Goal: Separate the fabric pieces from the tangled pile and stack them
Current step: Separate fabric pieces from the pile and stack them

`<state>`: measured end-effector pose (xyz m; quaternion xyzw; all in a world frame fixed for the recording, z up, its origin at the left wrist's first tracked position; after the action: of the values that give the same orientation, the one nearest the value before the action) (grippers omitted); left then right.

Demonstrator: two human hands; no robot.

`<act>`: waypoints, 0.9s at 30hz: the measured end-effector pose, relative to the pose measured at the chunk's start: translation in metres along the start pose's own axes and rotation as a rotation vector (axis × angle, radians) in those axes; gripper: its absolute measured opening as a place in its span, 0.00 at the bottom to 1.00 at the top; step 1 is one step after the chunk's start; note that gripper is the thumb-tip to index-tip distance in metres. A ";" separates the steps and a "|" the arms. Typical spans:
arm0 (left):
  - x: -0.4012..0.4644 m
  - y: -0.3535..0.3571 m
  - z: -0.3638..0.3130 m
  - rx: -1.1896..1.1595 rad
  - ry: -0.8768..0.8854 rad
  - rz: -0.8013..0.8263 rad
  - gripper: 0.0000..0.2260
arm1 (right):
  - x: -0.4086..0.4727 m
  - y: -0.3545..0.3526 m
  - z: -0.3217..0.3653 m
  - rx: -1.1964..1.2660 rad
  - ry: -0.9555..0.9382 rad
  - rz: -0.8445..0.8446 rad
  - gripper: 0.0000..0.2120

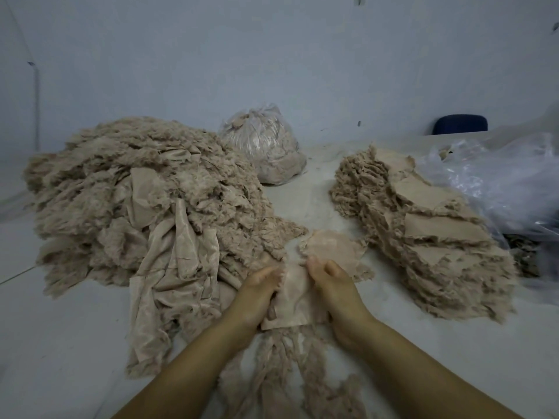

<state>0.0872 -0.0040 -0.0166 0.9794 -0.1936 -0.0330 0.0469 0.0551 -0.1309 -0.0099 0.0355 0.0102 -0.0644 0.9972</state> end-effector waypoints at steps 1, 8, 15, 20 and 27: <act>-0.002 0.001 -0.001 0.015 0.018 0.000 0.13 | -0.002 0.003 -0.001 0.010 0.012 0.054 0.17; -0.004 0.002 -0.010 -0.084 0.077 -0.123 0.17 | -0.002 -0.002 0.004 0.161 -0.047 -0.102 0.13; -0.007 0.007 -0.013 0.131 0.190 0.043 0.10 | -0.004 0.003 0.002 -0.111 -0.239 -0.074 0.12; 0.000 -0.011 -0.012 0.013 0.132 -0.198 0.12 | 0.003 -0.018 0.005 -0.035 -0.255 -0.280 0.15; 0.001 -0.026 -0.012 -0.072 0.049 -0.108 0.12 | 0.007 -0.042 0.014 0.052 -0.186 -0.272 0.14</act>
<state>0.0986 0.0200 -0.0075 0.9866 -0.1378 -0.0184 0.0849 0.0566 -0.1746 0.0005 0.0533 -0.0791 -0.2021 0.9747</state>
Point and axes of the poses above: each hand's wrist, its own x-axis towards the middle knuckle, its own y-axis out of the palm, z = x × y, the point moved 3 cm from there along x, towards the middle knuckle, and after that the axes turned 5 degrees about z, right-handed, at the moved point
